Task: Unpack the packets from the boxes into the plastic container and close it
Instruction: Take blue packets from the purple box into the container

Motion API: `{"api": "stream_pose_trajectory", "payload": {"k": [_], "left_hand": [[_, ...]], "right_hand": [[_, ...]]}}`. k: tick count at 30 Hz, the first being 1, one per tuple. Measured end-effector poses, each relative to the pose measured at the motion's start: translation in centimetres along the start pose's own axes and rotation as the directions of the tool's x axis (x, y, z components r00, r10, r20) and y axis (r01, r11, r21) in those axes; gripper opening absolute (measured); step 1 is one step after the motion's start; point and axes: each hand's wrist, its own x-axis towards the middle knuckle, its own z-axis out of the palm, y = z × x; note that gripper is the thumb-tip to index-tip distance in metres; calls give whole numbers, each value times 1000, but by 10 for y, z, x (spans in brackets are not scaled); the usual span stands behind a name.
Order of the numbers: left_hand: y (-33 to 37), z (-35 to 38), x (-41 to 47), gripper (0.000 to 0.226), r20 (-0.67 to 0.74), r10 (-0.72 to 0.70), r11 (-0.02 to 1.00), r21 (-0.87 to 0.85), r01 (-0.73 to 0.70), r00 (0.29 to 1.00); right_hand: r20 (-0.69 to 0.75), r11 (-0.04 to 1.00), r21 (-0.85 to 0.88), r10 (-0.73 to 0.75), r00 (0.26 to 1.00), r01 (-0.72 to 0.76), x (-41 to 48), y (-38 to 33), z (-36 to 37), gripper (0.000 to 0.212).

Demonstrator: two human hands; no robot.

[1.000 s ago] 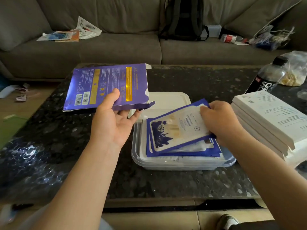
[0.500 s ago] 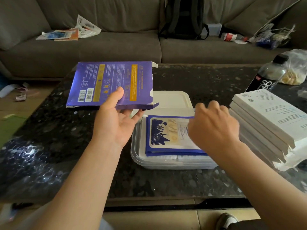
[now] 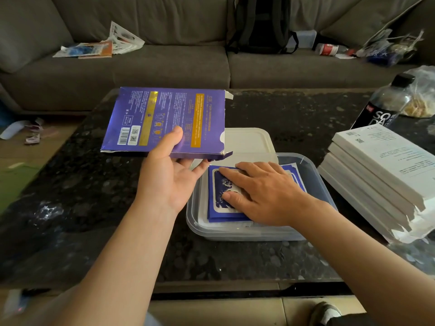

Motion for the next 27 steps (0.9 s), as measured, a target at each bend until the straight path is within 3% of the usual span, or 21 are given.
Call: {"api": "stream_pose_trajectory", "payload": {"k": [16,27], "left_hand": [[-2,1,-1,34,8,-1,1000,25,1,1000],[0,-2,-1,34,8,4,1000,24,-4,1000]], "right_hand": [[0,992,-82,-94,996,93,2,-1,-4,77],[21,995,-89,-44,999,46,2,-5,3,78]]}}
